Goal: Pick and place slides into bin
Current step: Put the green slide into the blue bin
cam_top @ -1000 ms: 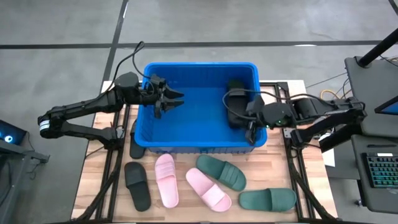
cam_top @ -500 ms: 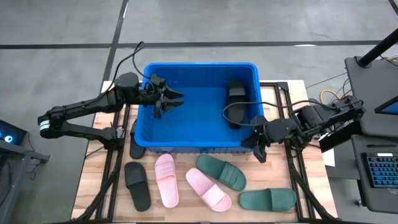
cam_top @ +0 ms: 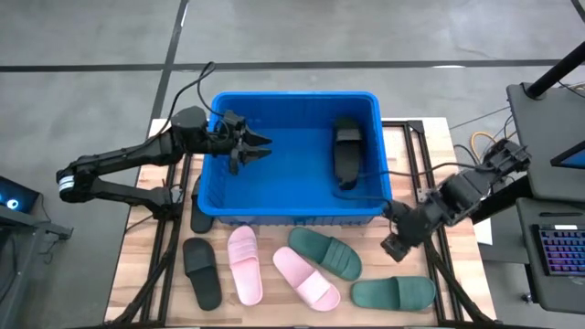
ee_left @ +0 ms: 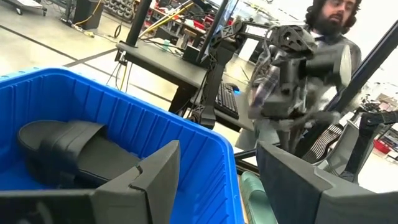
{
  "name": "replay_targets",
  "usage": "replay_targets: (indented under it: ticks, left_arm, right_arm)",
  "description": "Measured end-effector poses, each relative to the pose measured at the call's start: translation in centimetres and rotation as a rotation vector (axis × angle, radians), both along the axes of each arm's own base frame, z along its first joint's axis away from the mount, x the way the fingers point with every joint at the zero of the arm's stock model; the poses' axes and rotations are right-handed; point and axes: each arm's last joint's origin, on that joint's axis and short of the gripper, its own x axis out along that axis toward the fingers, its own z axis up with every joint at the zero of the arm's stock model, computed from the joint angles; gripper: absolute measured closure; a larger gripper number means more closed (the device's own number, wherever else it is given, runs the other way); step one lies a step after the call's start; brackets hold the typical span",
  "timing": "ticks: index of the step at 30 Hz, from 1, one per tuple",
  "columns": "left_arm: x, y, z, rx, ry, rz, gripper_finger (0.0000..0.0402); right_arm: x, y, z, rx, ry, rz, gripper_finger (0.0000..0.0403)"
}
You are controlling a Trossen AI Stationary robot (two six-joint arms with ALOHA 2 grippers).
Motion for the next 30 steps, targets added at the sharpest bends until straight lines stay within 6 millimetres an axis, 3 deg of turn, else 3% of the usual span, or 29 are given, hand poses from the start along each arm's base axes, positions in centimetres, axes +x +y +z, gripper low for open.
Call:
replay_targets:
  ticks: [5, 15, 30]
  left_arm:
    - [0.0, 0.0, 0.0, 0.002, 0.000, 0.000, 0.0205]
    - [0.0, 0.0, -0.1, 0.002, 0.005, 0.004, 0.0205]
    - [0.0, 0.0, -0.1, -0.002, 0.008, 0.003, 0.0205]
  right_arm:
    - [-1.4, 1.4, -1.7, -0.012, 0.331, -0.094, 0.0360]
    - [0.6, 5.0, -4.4, -0.041, 0.388, -0.074, 0.0350]
    - [4.0, 9.0, -10.9, -0.080, 0.663, -0.023, 0.0189]
